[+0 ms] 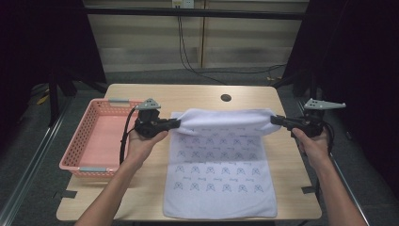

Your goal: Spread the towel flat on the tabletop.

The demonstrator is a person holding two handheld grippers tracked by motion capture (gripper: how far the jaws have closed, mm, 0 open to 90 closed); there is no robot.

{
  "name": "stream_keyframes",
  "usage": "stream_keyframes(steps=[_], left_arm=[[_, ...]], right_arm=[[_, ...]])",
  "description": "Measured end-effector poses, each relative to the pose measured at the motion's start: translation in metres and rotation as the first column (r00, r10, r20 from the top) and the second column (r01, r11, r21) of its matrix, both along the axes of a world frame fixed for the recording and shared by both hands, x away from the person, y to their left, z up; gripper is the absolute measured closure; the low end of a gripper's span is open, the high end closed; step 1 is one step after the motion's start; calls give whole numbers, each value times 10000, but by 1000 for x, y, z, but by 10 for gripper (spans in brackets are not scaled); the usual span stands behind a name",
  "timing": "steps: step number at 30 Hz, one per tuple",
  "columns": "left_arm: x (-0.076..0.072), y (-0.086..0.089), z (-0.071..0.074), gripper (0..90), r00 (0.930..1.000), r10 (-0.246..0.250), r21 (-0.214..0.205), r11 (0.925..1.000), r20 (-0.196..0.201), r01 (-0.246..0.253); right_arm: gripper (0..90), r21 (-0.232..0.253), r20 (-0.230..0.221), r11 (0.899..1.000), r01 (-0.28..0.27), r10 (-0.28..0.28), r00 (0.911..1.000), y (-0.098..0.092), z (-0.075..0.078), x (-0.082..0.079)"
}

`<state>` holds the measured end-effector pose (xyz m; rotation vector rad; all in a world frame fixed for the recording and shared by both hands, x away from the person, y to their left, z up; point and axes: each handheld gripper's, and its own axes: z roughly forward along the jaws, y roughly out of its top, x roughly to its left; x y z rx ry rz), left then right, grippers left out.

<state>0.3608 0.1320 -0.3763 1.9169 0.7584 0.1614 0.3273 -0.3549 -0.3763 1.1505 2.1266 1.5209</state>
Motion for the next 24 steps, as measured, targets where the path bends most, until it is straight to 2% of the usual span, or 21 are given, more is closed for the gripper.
stream_keyframes(steps=[2,4,6,7,8,9,10,11,13,14,16,18,20,23,24], left_arm=[[-13,4,8,871,9997,-213,-233,9995,99,215],[-23,7,16,871,9987,-276,-207,9994,436,286],[-34,13,22,871,9990,-399,-693,9967,213,413],[-38,14,21,871,9986,-445,-706,9964,274,464],[-46,15,18,870,9979,-495,-333,9981,424,509],[-50,14,15,867,9975,-515,-187,9984,475,525],[-54,14,8,867,9973,-628,-97,9980,374,632],[-59,13,-2,865,9971,-726,-2,9974,215,726],[-67,12,-19,860,9960,-893,402,9952,68,889],[-73,10,-32,858,9948,-1002,479,9937,-177,1010],[-83,9,-51,852,9923,-1170,811,9895,-407,1200],[-91,10,-68,842,9881,-1334,911,9859,-766,1402],[-96,11,-79,812,9846,-1420,1167,9812,-1021,1536],[-104,15,-93,787,9759,-1549,1376,9747,-1534,1764],[-106,17,-97,754,9726,-1651,1406,9719,-1636,1887]], right_arm=[[873,89,270,9998,-172,170,9995,-1,11,-17],[873,135,344,9996,-234,229,9991,-1,13,-21],[872,76,549,9994,-342,338,9979,1,20,-31],[873,138,669,9991,-403,393,9970,2,22,-39],[873,215,733,9985,-504,487,9961,2,22,-44],[872,57,663,9978,-661,656,9956,4,17,-57],[872,57,663,9978,-661,656,9956,4,17,-57],[873,-67,490,9977,-668,670,9965,6,11,-62],[872,-319,104,9964,-787,791,9968,8,-7,-70],[872,-280,-128,9960,-845,842,9964,9,-17,-74],[870,-272,-643,9949,-969,950,9934,10,-40,-83],[867,-162,-1000,9938,-1100,1078,9891,10,-60,-94],[851,-363,-1437,9907,-1310,1245,9818,11,-73,-104],[805,-612,-1914,9861,-1546,1404,9714,14,-82,-116],[753,-678,-2200,9815,-1790,1603,9622,16,-88,-124]])
